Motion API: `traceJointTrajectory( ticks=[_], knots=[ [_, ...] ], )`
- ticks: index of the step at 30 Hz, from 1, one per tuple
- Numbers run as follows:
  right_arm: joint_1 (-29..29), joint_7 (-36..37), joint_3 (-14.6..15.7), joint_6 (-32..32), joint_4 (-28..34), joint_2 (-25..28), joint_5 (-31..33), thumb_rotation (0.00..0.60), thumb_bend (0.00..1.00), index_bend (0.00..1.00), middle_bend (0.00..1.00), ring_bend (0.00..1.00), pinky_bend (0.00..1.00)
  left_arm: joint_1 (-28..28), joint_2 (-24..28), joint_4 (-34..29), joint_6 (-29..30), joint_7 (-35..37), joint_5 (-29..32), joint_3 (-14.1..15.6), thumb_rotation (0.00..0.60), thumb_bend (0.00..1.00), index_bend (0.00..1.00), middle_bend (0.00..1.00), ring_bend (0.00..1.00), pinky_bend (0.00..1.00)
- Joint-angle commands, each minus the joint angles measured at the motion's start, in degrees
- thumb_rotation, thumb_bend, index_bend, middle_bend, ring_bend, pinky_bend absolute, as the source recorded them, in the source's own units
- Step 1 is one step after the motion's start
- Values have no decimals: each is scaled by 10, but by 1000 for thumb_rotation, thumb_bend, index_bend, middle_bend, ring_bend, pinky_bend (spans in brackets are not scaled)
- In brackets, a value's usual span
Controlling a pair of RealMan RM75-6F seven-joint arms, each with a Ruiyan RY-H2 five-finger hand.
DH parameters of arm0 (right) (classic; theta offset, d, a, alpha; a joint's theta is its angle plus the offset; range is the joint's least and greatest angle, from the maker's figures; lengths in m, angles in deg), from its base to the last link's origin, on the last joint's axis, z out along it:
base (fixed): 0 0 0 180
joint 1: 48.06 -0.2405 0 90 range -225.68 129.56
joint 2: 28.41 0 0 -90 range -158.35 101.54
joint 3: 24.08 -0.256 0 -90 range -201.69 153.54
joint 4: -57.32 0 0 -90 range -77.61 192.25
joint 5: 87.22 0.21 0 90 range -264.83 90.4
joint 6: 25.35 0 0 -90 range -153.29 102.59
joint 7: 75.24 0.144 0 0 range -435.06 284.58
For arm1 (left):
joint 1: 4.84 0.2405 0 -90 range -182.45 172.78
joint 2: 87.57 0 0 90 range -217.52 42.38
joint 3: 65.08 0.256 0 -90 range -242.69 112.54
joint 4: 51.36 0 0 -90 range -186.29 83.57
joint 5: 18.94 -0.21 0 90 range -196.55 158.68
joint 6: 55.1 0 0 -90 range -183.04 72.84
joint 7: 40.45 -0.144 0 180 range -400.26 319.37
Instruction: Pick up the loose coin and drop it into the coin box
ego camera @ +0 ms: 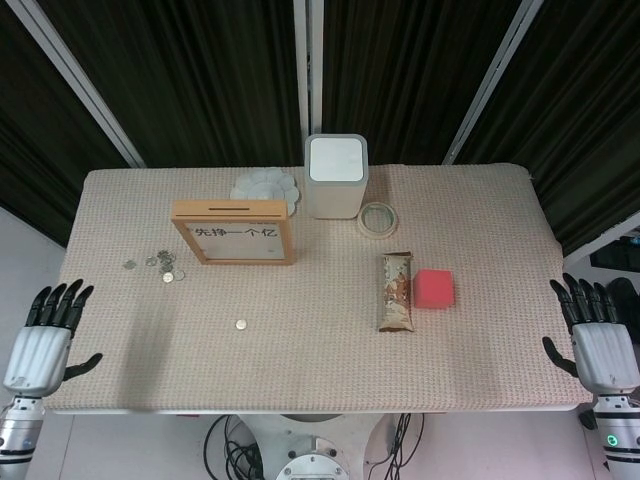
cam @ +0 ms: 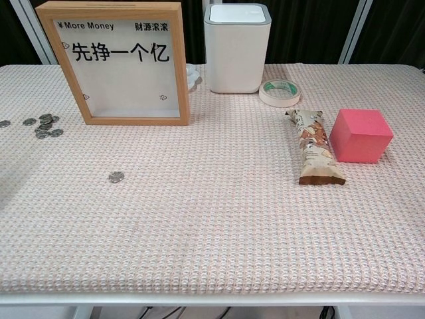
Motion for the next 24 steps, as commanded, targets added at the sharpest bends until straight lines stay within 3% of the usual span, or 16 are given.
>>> traceJointTrajectory(
  ticks=[1,15,24],
  knots=[
    [0,1,0,-2,2,3,-3,600,250,0,0,0,0,-9,-5,-6,-12,-9,-6,1,600,0,0,0,0,0],
    [4,15,-2,-4,-3,7,8,600,269,0,0,0,0,-106,-66,-35,-135,-82,-41,-2,600,7,37,0,0,0],
    [9,2,-4,-16,0,10,8,600,268,0,0,0,0,-152,-137,3,-202,-117,4,-17,600,28,98,0,0,0]
  ],
)
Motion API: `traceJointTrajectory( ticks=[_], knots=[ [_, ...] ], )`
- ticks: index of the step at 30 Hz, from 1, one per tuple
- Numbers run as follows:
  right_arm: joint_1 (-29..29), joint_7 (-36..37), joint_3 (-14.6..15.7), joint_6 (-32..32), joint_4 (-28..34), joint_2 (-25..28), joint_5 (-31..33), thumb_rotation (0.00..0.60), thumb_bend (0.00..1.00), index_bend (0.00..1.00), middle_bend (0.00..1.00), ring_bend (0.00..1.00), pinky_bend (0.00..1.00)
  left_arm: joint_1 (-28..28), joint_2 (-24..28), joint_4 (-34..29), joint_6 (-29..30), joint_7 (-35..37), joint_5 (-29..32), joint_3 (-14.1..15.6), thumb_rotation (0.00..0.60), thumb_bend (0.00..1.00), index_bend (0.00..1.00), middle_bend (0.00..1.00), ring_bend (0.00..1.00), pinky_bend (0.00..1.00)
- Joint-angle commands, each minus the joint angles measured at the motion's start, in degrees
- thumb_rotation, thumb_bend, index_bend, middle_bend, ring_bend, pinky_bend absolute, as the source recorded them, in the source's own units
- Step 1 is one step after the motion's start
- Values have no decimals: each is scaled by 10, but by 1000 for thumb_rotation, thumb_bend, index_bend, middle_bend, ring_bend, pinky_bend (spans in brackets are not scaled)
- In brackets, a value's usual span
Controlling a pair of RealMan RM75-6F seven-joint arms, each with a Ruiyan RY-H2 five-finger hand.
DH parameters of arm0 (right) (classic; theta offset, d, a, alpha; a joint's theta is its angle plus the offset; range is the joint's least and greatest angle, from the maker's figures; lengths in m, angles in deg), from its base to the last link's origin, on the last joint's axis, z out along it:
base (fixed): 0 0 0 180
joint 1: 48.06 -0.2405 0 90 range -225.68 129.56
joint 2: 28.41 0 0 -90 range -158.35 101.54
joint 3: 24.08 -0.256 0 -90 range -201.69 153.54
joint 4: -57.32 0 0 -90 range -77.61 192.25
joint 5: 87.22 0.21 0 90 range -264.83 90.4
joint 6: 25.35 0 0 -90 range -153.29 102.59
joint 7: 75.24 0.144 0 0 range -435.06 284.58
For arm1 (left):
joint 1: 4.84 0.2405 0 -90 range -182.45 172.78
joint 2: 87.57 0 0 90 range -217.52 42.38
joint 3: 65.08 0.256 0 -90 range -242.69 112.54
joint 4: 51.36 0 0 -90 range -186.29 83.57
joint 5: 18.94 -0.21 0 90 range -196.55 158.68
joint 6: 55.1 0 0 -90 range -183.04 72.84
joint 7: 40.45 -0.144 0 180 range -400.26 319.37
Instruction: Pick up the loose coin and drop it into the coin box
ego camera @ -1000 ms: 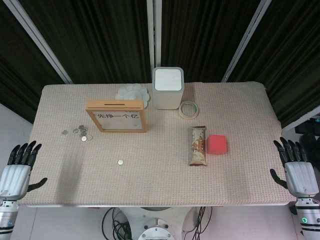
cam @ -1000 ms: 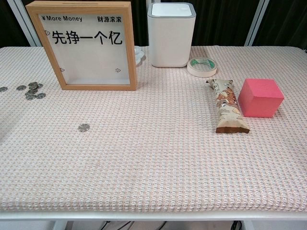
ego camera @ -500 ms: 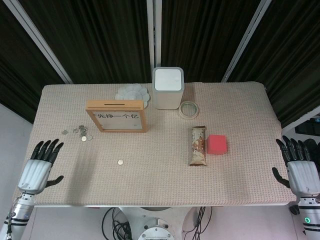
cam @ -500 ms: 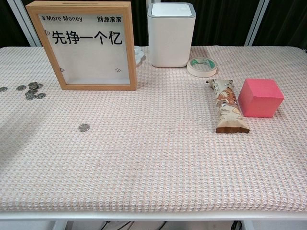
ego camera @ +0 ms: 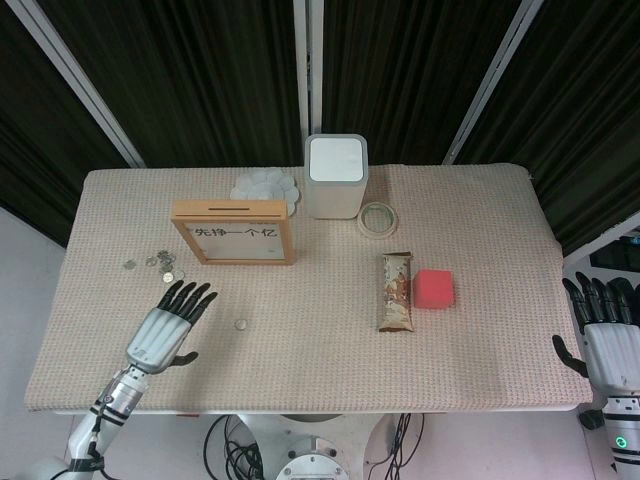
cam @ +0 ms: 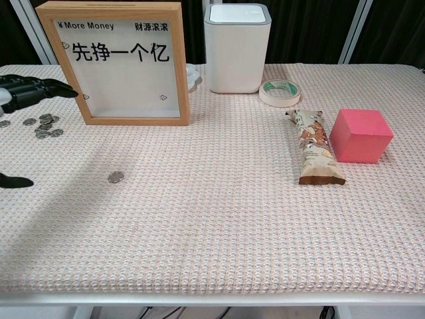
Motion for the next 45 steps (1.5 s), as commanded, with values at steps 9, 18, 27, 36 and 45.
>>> traceJointTrajectory(
  ticks=[9,18,27,36,45],
  knots=[
    [9,3,1,-12,7,11,-1,600,276,0,0,0,0,-31,-64,77,-48,10,62,-9,600,50,247,1,0,0],
    [9,3,0,-7,4,10,5,600,276,0,0,0,0,-41,-113,166,-33,77,44,0,600,64,297,37,0,0],
    [5,-1,-1,3,3,6,10,600,275,0,0,0,0,-59,-154,222,-15,126,1,17,600,94,344,149,52,197],
    [6,2,-1,6,-2,5,15,600,276,0,0,0,0,-74,-184,249,-19,147,2,14,600,95,331,260,202,381],
    [4,11,-2,13,-12,2,18,600,277,0,0,0,0,-82,-192,265,-27,148,17,12,600,257,359,259,202,381]
  ],
)
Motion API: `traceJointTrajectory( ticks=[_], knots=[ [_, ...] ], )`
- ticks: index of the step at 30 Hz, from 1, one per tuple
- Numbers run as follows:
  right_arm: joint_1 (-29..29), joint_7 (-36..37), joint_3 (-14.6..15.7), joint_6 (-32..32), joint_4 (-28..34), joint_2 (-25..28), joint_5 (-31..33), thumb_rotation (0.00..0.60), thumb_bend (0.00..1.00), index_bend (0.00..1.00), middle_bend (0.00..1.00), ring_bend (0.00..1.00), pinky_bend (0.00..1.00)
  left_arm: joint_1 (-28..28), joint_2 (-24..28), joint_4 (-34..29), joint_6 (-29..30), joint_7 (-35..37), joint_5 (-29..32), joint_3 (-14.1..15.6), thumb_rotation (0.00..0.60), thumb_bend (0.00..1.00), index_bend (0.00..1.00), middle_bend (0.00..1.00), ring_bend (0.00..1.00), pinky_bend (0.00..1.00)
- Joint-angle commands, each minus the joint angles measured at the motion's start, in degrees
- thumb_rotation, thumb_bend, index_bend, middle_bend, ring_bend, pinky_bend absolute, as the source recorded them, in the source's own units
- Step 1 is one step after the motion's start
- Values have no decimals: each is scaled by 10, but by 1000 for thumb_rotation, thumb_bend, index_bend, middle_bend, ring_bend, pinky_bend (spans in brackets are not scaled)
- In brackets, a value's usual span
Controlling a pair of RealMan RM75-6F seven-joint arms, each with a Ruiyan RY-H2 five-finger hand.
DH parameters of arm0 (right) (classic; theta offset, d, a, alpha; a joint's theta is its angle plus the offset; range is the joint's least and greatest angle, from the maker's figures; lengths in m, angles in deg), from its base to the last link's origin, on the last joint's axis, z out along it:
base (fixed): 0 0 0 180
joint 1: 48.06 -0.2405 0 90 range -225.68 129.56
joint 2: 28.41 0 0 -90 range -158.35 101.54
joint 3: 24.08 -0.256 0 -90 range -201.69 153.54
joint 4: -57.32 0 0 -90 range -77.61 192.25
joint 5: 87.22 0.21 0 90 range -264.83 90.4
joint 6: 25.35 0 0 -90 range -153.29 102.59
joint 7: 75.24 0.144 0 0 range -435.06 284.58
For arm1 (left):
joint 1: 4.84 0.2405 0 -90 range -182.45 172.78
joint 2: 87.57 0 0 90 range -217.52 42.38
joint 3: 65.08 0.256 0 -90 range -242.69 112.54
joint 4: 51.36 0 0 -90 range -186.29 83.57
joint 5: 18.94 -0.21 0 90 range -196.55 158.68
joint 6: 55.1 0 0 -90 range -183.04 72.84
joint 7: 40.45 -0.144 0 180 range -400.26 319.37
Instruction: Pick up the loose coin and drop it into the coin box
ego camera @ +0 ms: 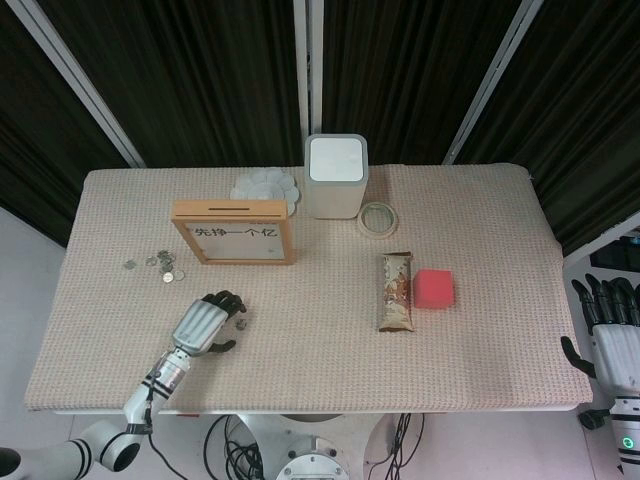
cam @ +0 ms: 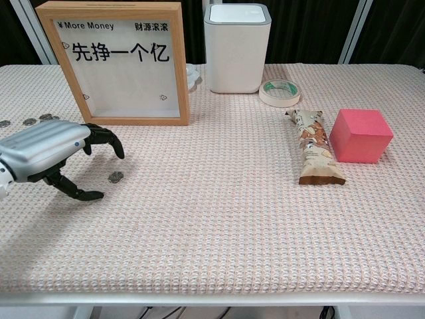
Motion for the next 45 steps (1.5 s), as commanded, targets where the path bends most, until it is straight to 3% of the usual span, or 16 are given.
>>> traceJointTrajectory(
  ticks=[1,45],
  knots=[
    [-1,1,0,1,-2,-1,1,600,277,0,0,0,0,-1,-2,2,0,2,2,0,600,261,361,259,202,381],
    [-5,8,0,9,-6,-4,1,600,290,0,0,0,0,-7,-32,52,-3,8,14,15,600,261,434,260,202,383]
  ],
)
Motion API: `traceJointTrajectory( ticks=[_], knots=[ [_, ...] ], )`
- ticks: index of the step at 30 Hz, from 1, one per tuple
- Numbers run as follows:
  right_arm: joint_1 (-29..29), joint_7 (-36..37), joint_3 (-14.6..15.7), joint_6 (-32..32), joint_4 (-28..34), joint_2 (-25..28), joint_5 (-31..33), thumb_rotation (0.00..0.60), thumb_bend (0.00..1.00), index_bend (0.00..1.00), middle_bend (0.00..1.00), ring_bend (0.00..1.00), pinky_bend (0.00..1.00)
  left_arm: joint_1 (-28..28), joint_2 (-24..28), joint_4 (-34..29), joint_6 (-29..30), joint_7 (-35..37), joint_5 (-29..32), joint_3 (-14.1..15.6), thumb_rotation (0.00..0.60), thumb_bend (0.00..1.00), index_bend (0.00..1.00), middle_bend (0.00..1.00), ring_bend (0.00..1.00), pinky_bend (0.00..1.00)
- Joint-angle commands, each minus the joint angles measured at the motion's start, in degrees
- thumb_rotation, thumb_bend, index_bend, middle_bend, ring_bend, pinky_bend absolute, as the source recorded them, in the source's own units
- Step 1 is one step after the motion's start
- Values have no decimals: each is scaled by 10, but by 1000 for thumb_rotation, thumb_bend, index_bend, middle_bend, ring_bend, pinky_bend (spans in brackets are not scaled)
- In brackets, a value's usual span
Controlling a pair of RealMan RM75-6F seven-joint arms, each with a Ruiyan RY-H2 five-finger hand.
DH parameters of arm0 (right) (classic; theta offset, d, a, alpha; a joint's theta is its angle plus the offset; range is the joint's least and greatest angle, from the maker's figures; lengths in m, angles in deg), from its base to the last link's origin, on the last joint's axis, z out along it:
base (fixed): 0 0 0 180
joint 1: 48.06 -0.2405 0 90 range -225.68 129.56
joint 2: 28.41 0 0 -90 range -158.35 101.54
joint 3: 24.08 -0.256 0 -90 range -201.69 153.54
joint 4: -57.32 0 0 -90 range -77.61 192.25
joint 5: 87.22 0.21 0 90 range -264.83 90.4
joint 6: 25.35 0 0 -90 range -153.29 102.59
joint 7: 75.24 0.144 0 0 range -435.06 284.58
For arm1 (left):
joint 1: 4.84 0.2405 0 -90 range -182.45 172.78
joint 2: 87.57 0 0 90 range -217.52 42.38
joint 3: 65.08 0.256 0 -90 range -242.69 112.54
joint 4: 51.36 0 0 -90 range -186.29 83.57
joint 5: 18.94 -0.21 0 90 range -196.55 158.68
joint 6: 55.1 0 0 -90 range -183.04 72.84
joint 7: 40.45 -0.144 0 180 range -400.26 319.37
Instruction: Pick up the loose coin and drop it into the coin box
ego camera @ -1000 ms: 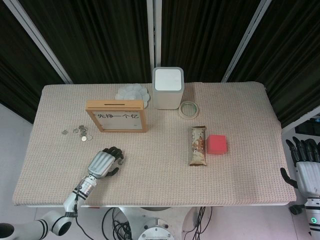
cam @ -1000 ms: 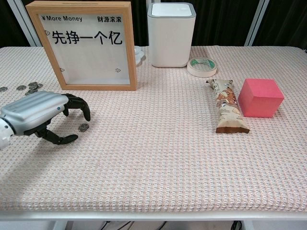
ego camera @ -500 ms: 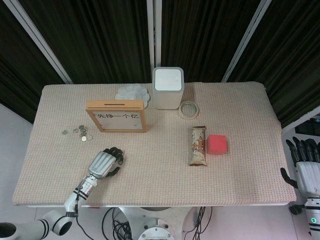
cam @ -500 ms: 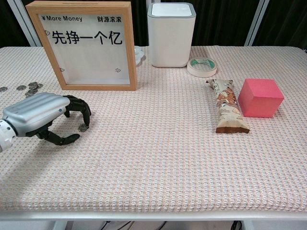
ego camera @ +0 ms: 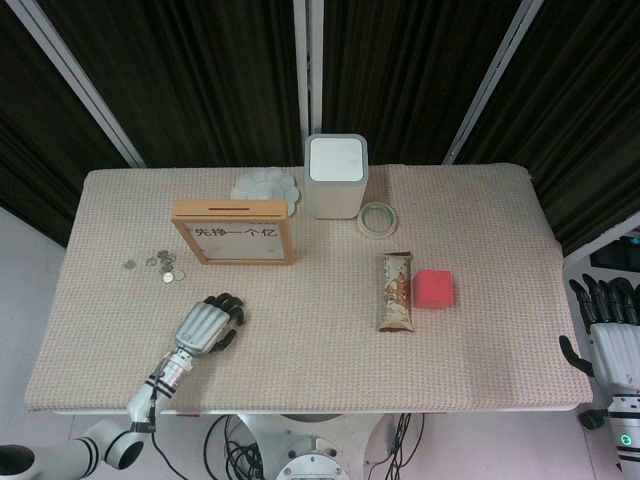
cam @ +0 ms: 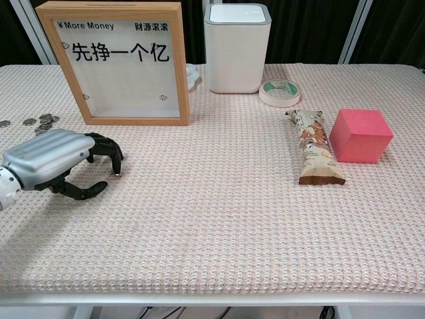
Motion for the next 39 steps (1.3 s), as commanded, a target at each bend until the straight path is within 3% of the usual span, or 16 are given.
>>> traceJointTrajectory(
  ticks=[1,14,39],
  knots=[
    [0,2,0,-1,-1,-1,-2,600,291,0,0,0,0,0,-6,6,6,5,0,-3,600,262,441,264,202,385],
    [1,1,-1,1,-1,0,5,600,294,0,0,0,0,-6,-34,53,25,42,-11,-7,600,261,489,299,221,400],
    [2,14,1,5,-10,-1,8,600,294,0,0,0,0,-14,-53,85,42,84,-21,-7,600,301,567,310,224,401]
  ],
)
